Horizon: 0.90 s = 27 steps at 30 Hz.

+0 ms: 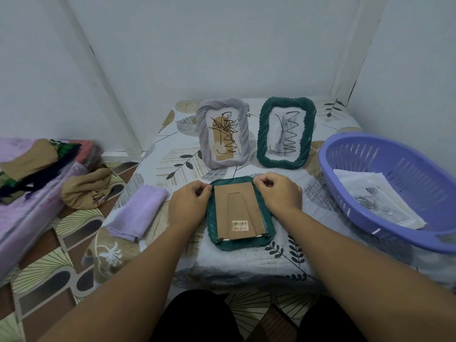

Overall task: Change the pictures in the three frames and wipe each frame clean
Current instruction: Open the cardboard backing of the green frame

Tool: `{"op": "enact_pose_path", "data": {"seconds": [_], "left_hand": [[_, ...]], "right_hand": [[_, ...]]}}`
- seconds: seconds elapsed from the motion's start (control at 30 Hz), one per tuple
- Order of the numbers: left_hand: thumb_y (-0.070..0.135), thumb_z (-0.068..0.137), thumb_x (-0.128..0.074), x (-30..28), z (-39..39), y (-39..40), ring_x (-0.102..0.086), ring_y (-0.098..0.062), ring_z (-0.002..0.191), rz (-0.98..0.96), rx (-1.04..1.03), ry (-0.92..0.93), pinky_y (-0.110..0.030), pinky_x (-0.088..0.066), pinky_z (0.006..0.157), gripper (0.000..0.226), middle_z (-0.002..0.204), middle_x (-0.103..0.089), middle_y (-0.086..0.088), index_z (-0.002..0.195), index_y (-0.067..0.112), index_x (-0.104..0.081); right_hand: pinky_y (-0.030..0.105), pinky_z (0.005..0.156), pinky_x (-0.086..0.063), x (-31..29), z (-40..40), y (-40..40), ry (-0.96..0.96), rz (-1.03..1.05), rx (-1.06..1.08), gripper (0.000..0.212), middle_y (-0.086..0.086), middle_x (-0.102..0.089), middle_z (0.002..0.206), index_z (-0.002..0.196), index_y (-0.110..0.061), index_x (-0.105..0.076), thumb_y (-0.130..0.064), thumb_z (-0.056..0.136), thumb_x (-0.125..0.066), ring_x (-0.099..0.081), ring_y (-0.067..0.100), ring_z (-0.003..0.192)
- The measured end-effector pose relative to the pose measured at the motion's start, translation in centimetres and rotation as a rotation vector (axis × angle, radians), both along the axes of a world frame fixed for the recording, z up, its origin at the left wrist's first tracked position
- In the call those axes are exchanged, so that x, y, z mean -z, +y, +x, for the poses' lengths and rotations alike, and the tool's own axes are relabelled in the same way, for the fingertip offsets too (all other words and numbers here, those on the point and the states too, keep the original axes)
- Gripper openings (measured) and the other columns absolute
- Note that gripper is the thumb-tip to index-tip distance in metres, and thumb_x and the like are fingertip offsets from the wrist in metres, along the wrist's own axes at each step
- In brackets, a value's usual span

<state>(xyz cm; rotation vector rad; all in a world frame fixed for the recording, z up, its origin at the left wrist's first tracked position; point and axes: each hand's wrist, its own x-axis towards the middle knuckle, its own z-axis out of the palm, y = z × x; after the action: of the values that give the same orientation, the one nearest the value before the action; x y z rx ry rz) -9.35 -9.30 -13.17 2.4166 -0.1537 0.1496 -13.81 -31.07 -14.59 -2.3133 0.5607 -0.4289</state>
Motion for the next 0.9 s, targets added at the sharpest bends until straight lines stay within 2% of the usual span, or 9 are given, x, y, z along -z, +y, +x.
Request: {"op": "enact_pose_path", "data": {"seconds": [0.13, 0.17, 0.27, 0.37, 0.57, 0.7, 0.8, 0.83, 0.9], "left_hand": [[0.044, 0.097, -0.063, -1.6, -0.2, 0.7, -0.062, -0.006, 0.079, -0.018, 0.062, 0.085, -0.029, -0.047, 0.072, 0.021, 0.083, -0.068, 0.011, 0.111, 0.028, -0.060], [0.046, 0.096, -0.065, -2.2, -0.5, 1.2, -0.062, -0.005, 0.079, 0.018, 0.070, 0.096, -0.031, -0.048, 0.074, 0.023, 0.081, -0.067, 0.011, 0.107, 0.028, -0.055], [0.053, 0.090, -0.069, -3.3, -2.1, 2.8, -0.064, -0.008, 0.075, 0.130, 0.108, 0.148, -0.029, -0.052, 0.070, 0.030, 0.076, -0.069, 0.009, 0.086, 0.023, -0.066], [0.052, 0.086, -0.075, -2.8, -3.9, 4.0, -0.068, -0.010, 0.069, 0.109, 0.190, 0.231, -0.028, -0.053, 0.065, 0.032, 0.067, -0.072, 0.007, 0.076, 0.023, -0.071], [0.038, 0.083, -0.084, -1.3, -5.3, 3.5, -0.065, -0.012, 0.063, -0.073, 0.177, 0.213, -0.034, -0.051, 0.065, 0.021, 0.068, -0.073, 0.001, 0.078, 0.021, -0.072], [0.046, 0.084, -0.079, -0.3, -6.1, 3.3, -0.065, -0.013, 0.070, -0.140, 0.102, 0.183, -0.032, -0.047, 0.064, 0.021, 0.073, -0.070, 0.007, 0.090, 0.028, -0.069], [0.039, 0.078, -0.086, -0.1, -7.2, 3.9, -0.059, -0.010, 0.068, -0.484, 0.195, 0.248, -0.030, -0.051, 0.059, 0.039, 0.074, -0.065, 0.011, 0.110, 0.027, -0.066], [0.031, 0.075, -0.088, -0.1, -7.3, 4.3, -0.055, -0.008, 0.067, -0.535, 0.252, 0.264, -0.026, -0.049, 0.057, 0.042, 0.075, -0.062, 0.010, 0.111, 0.024, -0.068], [0.023, 0.070, -0.091, -0.3, -7.5, 4.9, -0.046, -0.007, 0.065, -0.505, 0.376, 0.290, -0.020, -0.041, 0.057, 0.037, 0.075, -0.054, 0.007, 0.103, 0.023, -0.075]], "right_hand": [[0.043, 0.089, -0.055, -0.8, -1.3, -0.6, -0.049, 0.073, -0.102, 0.021, -0.020, -0.069, 0.085, 0.103, -0.034, -0.074, -0.050, 0.092, -0.066, -0.064, 0.004, 0.085], [0.043, 0.086, -0.056, -1.1, -1.8, -0.9, -0.076, 0.065, -0.125, 0.022, -0.019, -0.068, 0.085, 0.107, -0.034, -0.072, -0.049, 0.092, -0.066, -0.063, 0.003, 0.084], [0.041, 0.079, -0.058, -1.7, -4.0, -1.8, -0.089, 0.011, -0.162, 0.027, -0.018, -0.069, 0.086, 0.111, -0.037, -0.069, -0.053, 0.089, -0.066, -0.063, 0.003, 0.079], [0.039, 0.078, -0.058, -1.8, -6.3, -1.7, -0.054, 0.055, -0.256, 0.028, -0.016, -0.070, 0.086, 0.111, -0.036, -0.071, -0.050, 0.087, -0.072, -0.064, 0.002, 0.076], [0.035, 0.083, -0.056, -0.3, -7.6, -1.1, -0.061, 0.142, -0.290, 0.029, -0.013, -0.067, 0.086, 0.108, -0.033, -0.075, -0.041, 0.081, -0.083, -0.062, 0.007, 0.078], [0.038, 0.087, -0.056, -0.4, -7.9, -1.3, -0.057, 0.197, -0.313, 0.023, -0.012, -0.067, 0.091, 0.104, -0.036, -0.076, -0.040, 0.082, -0.082, -0.062, 0.008, 0.084], [0.040, 0.099, -0.052, -0.6, -8.8, -1.6, -0.040, 0.337, -0.381, 0.019, -0.012, -0.063, 0.105, 0.098, -0.040, -0.077, -0.047, 0.081, -0.081, -0.062, 0.007, 0.102], [0.041, 0.103, -0.050, -0.8, -9.1, -1.7, -0.023, 0.380, -0.412, 0.021, -0.010, -0.060, 0.110, 0.097, -0.040, -0.077, -0.049, 0.079, -0.083, -0.060, 0.009, 0.108], [0.042, 0.108, -0.047, -1.2, -9.5, -1.8, 0.015, 0.461, -0.466, 0.030, -0.004, -0.057, 0.116, 0.093, -0.033, -0.079, -0.051, 0.070, -0.088, -0.058, 0.013, 0.115]]}}
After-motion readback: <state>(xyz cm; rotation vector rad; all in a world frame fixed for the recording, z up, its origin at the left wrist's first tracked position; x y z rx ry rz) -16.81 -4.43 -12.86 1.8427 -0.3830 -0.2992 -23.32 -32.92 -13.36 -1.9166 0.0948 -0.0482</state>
